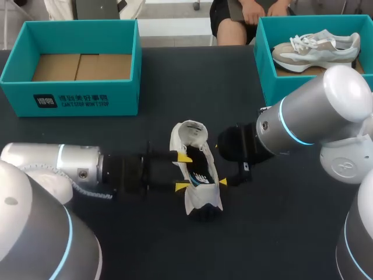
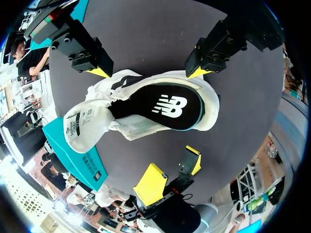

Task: Take the shoe out of the shoebox, open the shoe tongue, remove and reinsert the insole, then place the shoe into the shoebox

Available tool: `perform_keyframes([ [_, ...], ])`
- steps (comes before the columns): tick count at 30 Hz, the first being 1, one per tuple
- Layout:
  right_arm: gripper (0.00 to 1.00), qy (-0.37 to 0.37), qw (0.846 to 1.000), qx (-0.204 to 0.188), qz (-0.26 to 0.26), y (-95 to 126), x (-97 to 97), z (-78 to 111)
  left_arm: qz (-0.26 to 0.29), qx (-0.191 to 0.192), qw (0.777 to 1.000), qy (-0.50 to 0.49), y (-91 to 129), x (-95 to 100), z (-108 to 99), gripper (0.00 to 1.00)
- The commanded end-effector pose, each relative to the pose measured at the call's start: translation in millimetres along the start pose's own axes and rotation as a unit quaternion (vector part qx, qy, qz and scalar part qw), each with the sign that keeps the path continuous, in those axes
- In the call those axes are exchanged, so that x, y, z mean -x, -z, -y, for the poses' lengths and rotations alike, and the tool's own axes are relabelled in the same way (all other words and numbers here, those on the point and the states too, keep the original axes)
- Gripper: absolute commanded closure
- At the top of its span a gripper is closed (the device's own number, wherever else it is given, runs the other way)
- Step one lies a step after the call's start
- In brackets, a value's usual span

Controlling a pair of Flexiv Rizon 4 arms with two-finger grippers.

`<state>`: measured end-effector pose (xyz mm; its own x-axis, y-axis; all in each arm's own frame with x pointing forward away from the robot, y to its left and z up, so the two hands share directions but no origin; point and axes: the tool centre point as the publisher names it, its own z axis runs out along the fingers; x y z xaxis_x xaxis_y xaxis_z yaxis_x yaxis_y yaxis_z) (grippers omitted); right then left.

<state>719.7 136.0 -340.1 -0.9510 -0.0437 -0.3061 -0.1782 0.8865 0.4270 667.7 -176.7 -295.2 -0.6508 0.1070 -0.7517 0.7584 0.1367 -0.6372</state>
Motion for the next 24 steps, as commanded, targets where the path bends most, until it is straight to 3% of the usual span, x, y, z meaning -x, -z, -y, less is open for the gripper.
perform_keyframes([
  [1, 0.00, 0.000, 1.000, 0.000, 0.001, -0.6, -1.4, 0.0, -0.089, -0.013, 0.996, -0.005, 11.5, 13.5, 2.8, 0.31],
  [2, 0.00, 0.000, 1.000, 0.000, 0.001, -0.6, -1.4, 0.0, -0.101, -0.013, 0.995, -0.011, 11.6, 14.3, 2.7, 0.15],
  [3, 0.00, 0.000, 1.000, 0.000, 0.001, -0.6, -1.4, 0.0, -0.119, -0.020, 0.993, -0.009, 11.9, 16.0, 2.0, 0.07],
  [7, 0.00, 0.000, 1.000, 0.000, 0.001, -0.6, -1.4, 0.0, -0.234, -0.016, 0.972, -0.029, 12.5, 19.5, -0.6, 0.03],
  [11, 0.00, 0.000, 1.000, 0.000, 0.001, -0.6, -1.4, 0.0, -0.372, -0.003, 0.928, -0.023, 17.3, 15.4, -5.9, 0.00],
  [24, 0.00, 0.000, 1.000, 0.000, 0.001, -0.6, -1.4, 0.0, -0.372, -0.003, 0.928, -0.023, 17.3, 15.4, -5.9, 0.00],
])
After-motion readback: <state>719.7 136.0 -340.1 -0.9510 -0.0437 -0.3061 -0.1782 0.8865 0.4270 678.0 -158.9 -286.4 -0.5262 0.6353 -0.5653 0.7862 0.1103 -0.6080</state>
